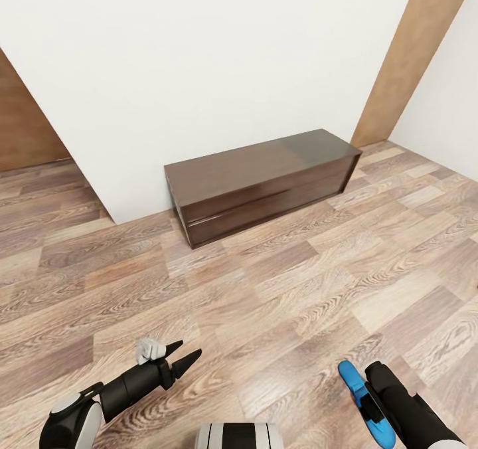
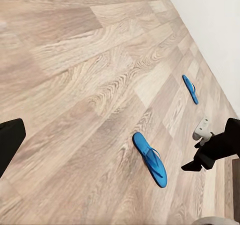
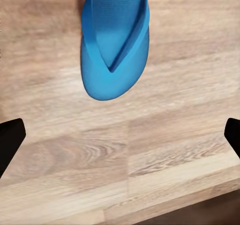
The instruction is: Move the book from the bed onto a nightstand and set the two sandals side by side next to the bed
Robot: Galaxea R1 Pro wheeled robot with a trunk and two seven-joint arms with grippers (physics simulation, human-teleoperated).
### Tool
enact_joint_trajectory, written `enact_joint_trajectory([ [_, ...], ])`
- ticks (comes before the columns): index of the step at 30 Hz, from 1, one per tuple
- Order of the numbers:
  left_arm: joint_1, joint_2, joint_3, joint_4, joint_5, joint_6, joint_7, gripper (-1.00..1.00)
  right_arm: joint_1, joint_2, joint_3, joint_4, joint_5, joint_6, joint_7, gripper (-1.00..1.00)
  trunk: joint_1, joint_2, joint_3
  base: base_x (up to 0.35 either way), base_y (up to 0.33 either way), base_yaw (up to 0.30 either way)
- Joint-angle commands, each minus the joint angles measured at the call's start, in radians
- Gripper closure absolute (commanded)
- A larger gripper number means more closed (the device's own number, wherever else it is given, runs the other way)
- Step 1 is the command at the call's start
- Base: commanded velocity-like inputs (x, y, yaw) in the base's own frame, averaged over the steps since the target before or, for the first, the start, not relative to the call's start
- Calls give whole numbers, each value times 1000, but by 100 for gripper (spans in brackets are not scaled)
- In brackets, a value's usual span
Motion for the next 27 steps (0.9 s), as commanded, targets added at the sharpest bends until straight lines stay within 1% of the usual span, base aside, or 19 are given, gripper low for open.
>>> enact_joint_trajectory([
  [1, 0, -1, 2, 6, 4, 8, -3, -100, -1, 1, 4, -1, 11, 4, 9, -100, 0, 0, -1, 0, 0, 0],
  [3, 0, -1, 2, 11, 4, 8, -2, -100, -1, 4, 4, -1, 11, 4, 9, -100, 0, 0, -1, 0, 0, 0],
  [5, 0, -1, 2, 20, 4, 8, -1, -100, 0, 19, 3, -1, 11, 3, 9, -100, 0, 0, -1, 0, 0, 0],
  [7, 0, -1, 2, 22, 4, 8, -1, -100, 0, 23, 3, -1, 11, -3, 9, -100, 0, 0, -1, 0, 0, 0],
  [12, -1, 0, 4, 22, 3, 11, -2, -100, 0, 34, 2, 2, 11, -53, 9, -100, 0, 0, -1, 0, 0, 0],
  [14, -1, 0, 5, 20, 3, 12, -3, -100, 0, 35, 2, 3, 11, -61, 9, -100, 0, 0, -1, 0, 0, 0],
  [15, 0, 0, 9, 20, 3, 13, -4, -100, 0, 35, 2, 3, 11, -64, 9, -100, 0, 0, -1, 0, 0, 0],
  [17, 0, 0, 40, 21, 4, 13, -4, -100, 0, 36, 2, 3, 11, -67, 9, -100, 0, 0, -1, 0, 0, 0],
  [18, 0, 0, 47, 21, 4, 13, -4, -100, 0, 36, 2, 3, 11, -68, 9, -100, 0, 0, -1, 0, 0, 0],
  [19, 0, -1, 66, 22, 4, 13, -3, -100, 0, 35, 2, 3, 11, -69, 9, -100, 0, 0, -1, 0, 0, 0],
  [27, 0, -2, 79, 22, 5, 13, -3, -100, 0, 35, 2, 2, 11, -70, 9, -100, 0, 0, -1, 0, 0, 0],
])
